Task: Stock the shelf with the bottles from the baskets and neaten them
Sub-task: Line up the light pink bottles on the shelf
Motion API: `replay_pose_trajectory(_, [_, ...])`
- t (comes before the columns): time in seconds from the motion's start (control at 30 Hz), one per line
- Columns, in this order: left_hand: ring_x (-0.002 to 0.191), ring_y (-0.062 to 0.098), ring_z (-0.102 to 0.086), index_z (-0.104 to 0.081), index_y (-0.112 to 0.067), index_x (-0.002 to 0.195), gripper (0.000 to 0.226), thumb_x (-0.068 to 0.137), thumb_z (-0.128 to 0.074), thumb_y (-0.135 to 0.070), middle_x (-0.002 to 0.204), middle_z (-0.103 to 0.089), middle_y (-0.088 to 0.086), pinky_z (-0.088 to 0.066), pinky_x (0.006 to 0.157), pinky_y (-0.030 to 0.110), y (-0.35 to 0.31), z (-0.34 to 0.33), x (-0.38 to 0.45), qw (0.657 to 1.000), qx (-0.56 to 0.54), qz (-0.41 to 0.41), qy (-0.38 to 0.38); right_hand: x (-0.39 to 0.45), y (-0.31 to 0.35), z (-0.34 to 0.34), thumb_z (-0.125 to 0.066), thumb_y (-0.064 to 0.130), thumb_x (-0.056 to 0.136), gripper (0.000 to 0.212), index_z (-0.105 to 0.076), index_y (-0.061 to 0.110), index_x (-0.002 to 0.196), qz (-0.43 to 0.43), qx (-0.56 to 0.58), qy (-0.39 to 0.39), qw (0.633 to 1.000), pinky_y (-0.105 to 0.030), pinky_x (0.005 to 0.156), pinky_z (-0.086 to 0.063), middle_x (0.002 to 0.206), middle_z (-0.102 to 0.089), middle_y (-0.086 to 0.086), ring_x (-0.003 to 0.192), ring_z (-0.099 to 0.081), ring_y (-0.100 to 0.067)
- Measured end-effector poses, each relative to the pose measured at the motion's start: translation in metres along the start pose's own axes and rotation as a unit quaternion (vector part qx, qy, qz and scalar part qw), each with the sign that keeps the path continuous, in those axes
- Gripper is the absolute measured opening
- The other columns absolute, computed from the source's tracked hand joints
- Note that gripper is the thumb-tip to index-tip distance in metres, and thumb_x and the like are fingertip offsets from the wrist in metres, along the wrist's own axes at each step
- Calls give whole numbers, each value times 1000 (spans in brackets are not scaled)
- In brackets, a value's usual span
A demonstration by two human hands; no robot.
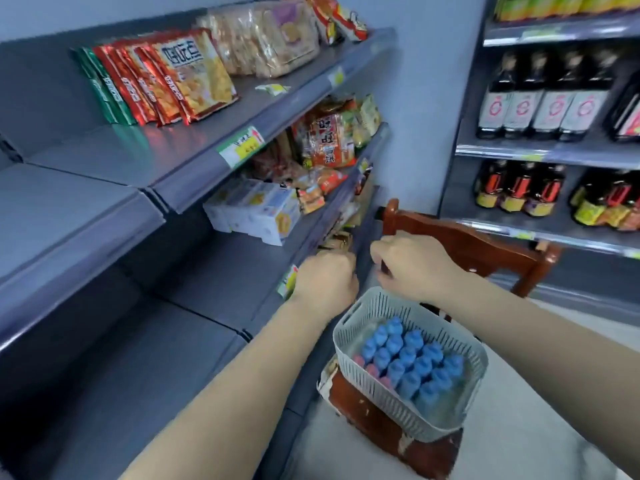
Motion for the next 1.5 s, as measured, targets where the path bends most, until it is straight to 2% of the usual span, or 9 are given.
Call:
replay_pose_trajectory(0.37, [108, 27, -56, -59, -13, 108, 24, 87, -50, -19, 113, -59, 6, -47, 87, 38, -42, -194, 20, 960, -76, 17, 267, -80, -65, -162, -50, 29, 89, 26, -54, 19, 112, -163, 122, 214, 955, -32, 79, -43, 111, -59, 1, 104, -57, -22])
replay_pose_trajectory(0.53, [101, 27, -57, -60, -13, 103, 23, 83, -57, -23, 106, -59, 6, -42, 75, 31, -34, -273, 26, 930, -82, 24, 357, -93, -73, -244, -49, 24, 89, 26, -53, 13, 113, -203, 167, 297, 918, -31, 69, -42, 112, -58, -6, 100, -57, -27])
replay_pose_trajectory(0.77, [89, 25, -58, -63, -12, 92, 17, 82, -56, -24, 91, -61, 6, -45, 77, 30, -23, -364, 29, 889, -76, 42, 450, -102, -72, -346, -54, 21, 87, 32, -53, 12, 118, -239, 231, 360, 872, -36, 75, -47, 116, -56, -5, 106, -55, -27])
replay_pose_trajectory(0.9, [91, 24, -56, -65, -15, 96, 20, 83, -53, -24, 100, -63, 5, -42, 73, 29, -13, -411, 25, 877, -61, 42, 475, -105, -64, -396, -54, 27, 86, 38, -52, 12, 121, -258, 250, 388, 849, -36, 81, -46, 120, -54, -9, 111, -54, -30])
replay_pose_trajectory(0.97, [100, 26, -52, -65, -16, 102, 23, 84, -55, -25, 109, -59, 7, -45, 81, 31, -9, -427, 22, 877, -64, 56, 473, -107, -59, -416, -52, 26, 89, 34, -51, 14, 121, -258, 253, 397, 844, -34, 79, -43, 122, -53, -7, 113, -53, -29])
replay_pose_trajectory(1.03, [109, 30, -47, -65, -17, 104, 27, 82, -56, -29, 114, -51, 10, -44, 90, 33, -4, -436, 18, 881, -70, 72, 463, -107, -54, -432, -49, 25, 92, 27, -54, 17, 118, -251, 261, 395, 844, -33, 79, -42, 120, -54, -5, 111, -53, -28])
replay_pose_trajectory(1.17, [106, 31, -47, -68, -22, 96, 22, 80, -57, -33, 109, -45, 9, -47, 90, 35, 2, -447, 12, 890, -70, 75, 445, -104, -46, -458, -42, 30, 96, 26, -57, 22, 116, -231, 236, 375, 866, -31, 71, -38, 118, -54, -2, 109, -55, -25])
replay_pose_trajectory(1.33, [102, 28, -49, -69, -23, 87, 18, 75, -63, -35, 107, -45, 8, -49, 88, 38, 3, -444, 10, 893, -91, 88, 432, -104, -46, -454, -42, 25, 97, 26, -55, 16, 117, -192, 212, 366, 886, -31, 66, -35, 117, -53, -2, 106, -56, -24])
replay_pose_trajectory(1.5, [99, 25, -53, -63, -15, 103, 21, 84, -62, -24, 99, -54, 5, -50, 88, 39, -5, -419, 11, 879, -117, 63, 457, -103, -57, -413, -49, 31, 91, 23, -55, 12, 101, -214, 231, 307, 898, -32, 62, -39, 103, -55, -6, 94, -57, -26])
Point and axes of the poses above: each hand's wrist, its own x-axis towards the middle knuckle, its own z-axis out of the back of the hand, y = z × x, the point moved 1 cm from there along x, towards the middle knuckle
